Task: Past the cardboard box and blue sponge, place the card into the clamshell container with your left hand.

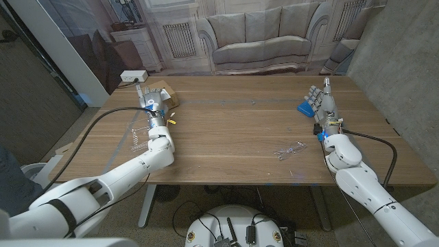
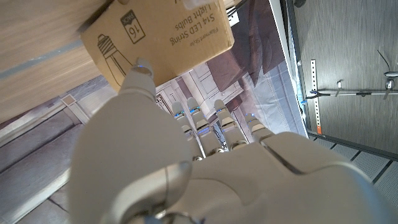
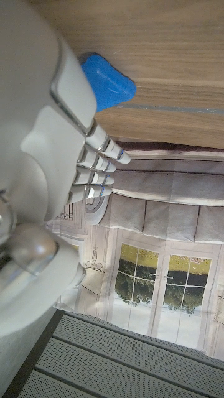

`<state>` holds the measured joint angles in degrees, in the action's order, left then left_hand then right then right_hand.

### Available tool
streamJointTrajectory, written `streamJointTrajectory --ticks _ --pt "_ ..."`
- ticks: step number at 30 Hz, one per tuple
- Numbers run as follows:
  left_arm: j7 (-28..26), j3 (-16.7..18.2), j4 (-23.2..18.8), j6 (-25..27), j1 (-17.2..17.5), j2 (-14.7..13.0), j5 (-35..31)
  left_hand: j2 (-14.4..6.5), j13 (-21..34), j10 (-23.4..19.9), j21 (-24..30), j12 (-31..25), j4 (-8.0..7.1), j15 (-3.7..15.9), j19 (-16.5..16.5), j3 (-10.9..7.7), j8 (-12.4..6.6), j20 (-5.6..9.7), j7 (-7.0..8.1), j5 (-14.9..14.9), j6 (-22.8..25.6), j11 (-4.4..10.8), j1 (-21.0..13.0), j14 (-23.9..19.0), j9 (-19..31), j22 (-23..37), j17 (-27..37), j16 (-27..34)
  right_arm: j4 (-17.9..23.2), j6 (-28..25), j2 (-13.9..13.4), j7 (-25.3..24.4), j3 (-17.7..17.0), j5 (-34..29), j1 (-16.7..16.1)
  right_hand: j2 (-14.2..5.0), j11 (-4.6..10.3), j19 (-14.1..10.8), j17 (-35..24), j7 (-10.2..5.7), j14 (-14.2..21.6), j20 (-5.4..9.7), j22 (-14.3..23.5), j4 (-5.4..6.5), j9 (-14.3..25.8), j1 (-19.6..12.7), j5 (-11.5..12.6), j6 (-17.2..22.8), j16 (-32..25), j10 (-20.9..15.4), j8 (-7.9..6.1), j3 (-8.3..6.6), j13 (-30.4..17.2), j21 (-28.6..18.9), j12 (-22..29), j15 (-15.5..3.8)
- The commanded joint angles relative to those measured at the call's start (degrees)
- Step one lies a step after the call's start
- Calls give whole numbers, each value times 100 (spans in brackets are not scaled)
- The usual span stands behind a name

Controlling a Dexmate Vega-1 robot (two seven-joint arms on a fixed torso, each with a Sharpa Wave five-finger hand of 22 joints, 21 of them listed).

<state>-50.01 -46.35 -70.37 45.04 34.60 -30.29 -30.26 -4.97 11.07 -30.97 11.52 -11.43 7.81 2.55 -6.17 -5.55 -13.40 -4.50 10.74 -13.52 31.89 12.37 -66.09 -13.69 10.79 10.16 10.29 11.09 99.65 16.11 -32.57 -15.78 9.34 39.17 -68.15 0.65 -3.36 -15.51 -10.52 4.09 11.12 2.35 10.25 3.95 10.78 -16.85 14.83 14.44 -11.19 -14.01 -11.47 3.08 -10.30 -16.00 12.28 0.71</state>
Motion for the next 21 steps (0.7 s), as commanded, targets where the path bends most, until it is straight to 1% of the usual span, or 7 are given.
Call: streamJointTrajectory --ticks 1,10,18,21 --pt "-121 -33 213 -235 -88 99 146 -28 11 -61 21 2 -44 431 33 -1 11 -22 -11 19 47 1 5 -66 28 12 16 27 53 -37 -16 -34 -23 -6 -44 -33 -4 -53 -21 13 47 73 18 15 14 -2 -17 45 8 -34 14 27 -27 21 -17 26" --pt "-208 -30 269 -313 -84 120 213 -51 14 -159 28 -20 -80 458 81 4 -21 39 -7 70 181 -1 34 -139 27 11 15 43 77 -39 -13 -68 -37 -23 -71 -38 -9 -57 -21 13 51 71 19 15 14 -1 -19 44 10 -33 15 34 -27 36 -18 26" --pt "-243 -4 269 -320 -76 113 269 -66 14 -219 26 -27 -81 455 97 -6 -27 44 10 95 231 2 18 -173 26 11 13 44 63 -47 11 -87 -44 -5 -73 -40 -1 -63 -21 12 55 68 20 15 14 0 -20 48 10 -37 14 39 -27 45 -17 29" --pt "-276 -5 298 -351 -81 119 277 -77 14 -244 34 -27 -81 453 128 -14 -36 44 -7 108 276 2 8 -185 25 10 13 42 53 -49 13 -79 -41 0 -67 -40 0 -65 -22 11 55 67 20 15 14 0 -20 48 11 -36 14 41 -27 48 -18 30"
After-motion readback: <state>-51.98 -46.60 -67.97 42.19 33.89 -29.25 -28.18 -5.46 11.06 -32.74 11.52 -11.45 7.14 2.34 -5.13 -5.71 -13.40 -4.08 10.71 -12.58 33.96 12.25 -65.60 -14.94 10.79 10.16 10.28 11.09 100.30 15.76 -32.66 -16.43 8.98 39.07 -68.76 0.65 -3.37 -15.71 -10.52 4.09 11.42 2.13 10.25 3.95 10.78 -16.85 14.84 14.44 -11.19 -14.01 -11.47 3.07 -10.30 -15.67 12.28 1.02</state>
